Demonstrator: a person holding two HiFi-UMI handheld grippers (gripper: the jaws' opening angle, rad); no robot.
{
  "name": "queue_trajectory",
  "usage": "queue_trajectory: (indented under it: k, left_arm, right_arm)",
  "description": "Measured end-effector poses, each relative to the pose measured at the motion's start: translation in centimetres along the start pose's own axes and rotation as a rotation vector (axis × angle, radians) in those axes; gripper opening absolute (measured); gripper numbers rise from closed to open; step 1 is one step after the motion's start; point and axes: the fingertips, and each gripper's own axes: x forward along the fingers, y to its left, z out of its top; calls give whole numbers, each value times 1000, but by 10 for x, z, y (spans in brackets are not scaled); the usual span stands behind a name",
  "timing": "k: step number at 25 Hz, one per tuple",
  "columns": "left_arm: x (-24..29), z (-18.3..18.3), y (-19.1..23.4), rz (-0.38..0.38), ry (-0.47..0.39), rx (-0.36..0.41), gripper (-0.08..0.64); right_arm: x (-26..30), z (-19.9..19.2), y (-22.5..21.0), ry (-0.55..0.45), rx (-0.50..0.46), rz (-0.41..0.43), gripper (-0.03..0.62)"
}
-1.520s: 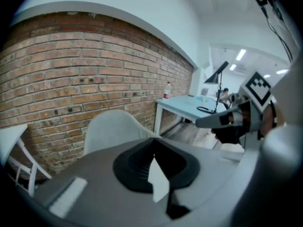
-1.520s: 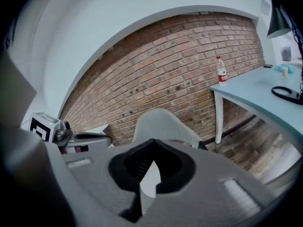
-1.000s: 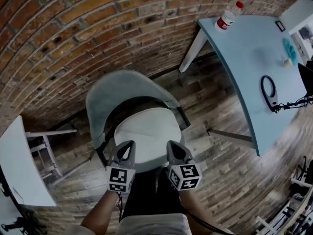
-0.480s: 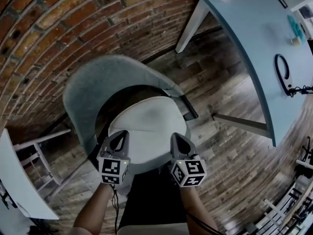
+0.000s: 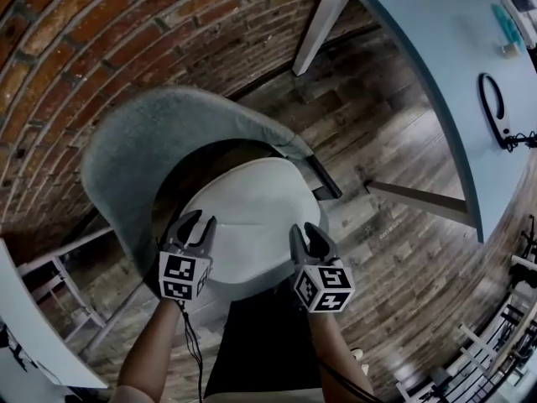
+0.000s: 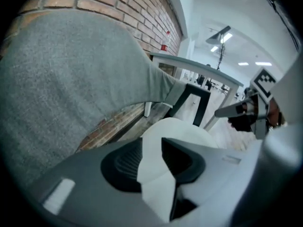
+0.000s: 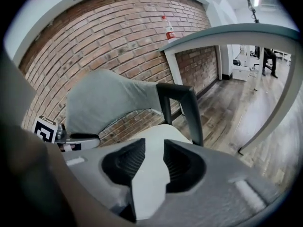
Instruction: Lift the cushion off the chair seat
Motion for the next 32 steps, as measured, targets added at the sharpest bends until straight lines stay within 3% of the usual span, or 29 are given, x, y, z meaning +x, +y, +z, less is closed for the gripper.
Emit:
queue_trajectory:
  k: [6, 9, 21, 25, 32]
  left_arm:
    - [26, -23, 10, -39, 64, -23, 220]
    - [37, -36, 14, -56, 98, -28, 283]
    - [71, -72, 37, -45, 173, -104, 481]
    - [79, -82, 39, -77, 213, -129, 500]
    - [94, -97, 41, -143, 283, -158, 508]
  right_arm:
    - [21, -21, -22, 40, 37, -27, 294]
    - [32, -34, -29, 80, 54, -26, 353]
    - [62, -62, -51, 153, 51, -71, 501]
    - [70, -67, -55, 168, 31, -83, 538]
    - [84, -82, -67, 226, -34, -147, 541]
